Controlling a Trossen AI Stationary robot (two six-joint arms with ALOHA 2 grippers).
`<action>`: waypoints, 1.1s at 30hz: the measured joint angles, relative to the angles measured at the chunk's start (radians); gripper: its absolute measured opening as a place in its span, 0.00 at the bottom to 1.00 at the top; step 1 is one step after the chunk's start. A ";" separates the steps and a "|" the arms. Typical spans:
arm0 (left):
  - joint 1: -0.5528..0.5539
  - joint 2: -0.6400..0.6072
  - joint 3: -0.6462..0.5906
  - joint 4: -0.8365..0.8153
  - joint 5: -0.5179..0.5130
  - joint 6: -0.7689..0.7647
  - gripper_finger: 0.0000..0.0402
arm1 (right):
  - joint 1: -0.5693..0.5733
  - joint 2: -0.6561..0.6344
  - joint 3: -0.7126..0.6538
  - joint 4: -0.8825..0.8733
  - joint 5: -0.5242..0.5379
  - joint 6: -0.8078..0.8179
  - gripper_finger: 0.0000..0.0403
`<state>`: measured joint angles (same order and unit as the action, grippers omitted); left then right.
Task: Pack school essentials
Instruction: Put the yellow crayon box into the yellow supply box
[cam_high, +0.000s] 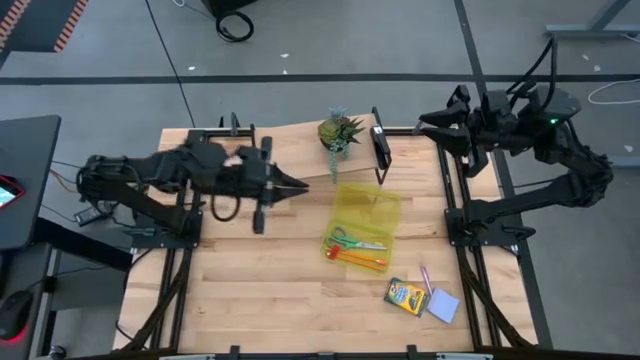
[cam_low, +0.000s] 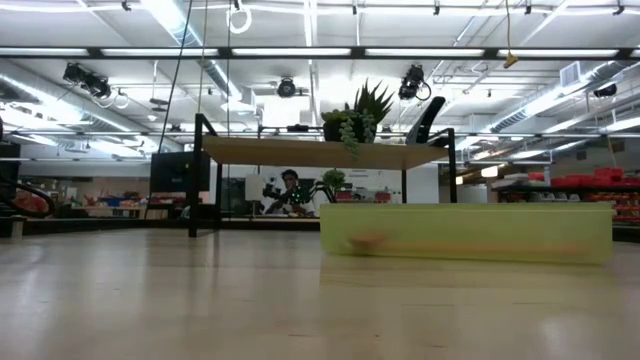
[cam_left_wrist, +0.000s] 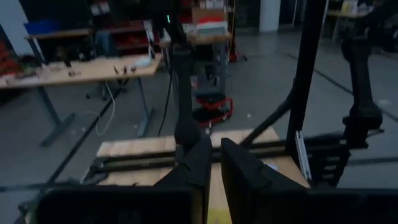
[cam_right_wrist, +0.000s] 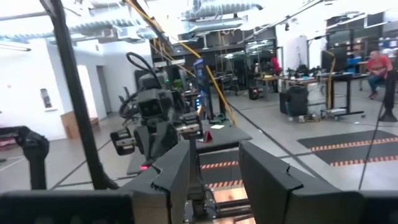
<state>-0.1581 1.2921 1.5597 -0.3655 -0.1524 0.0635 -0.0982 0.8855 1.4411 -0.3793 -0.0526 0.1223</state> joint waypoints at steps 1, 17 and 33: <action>0.000 -0.014 0.000 0.002 0.000 0.001 0.10 | 0.000 0.005 0.004 0.002 0.002 0.001 0.36; 0.000 -0.158 0.000 0.000 0.000 -0.030 0.11 | 0.003 0.156 0.006 -0.080 0.027 0.198 0.36; 0.038 -0.221 0.000 -0.172 -0.020 0.003 0.14 | 0.069 0.192 0.006 -0.512 0.165 0.457 0.36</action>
<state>-0.1204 1.0712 1.5597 -0.5377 -0.1720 0.0661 -0.0294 1.0776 1.4475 -0.8911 0.1121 0.5789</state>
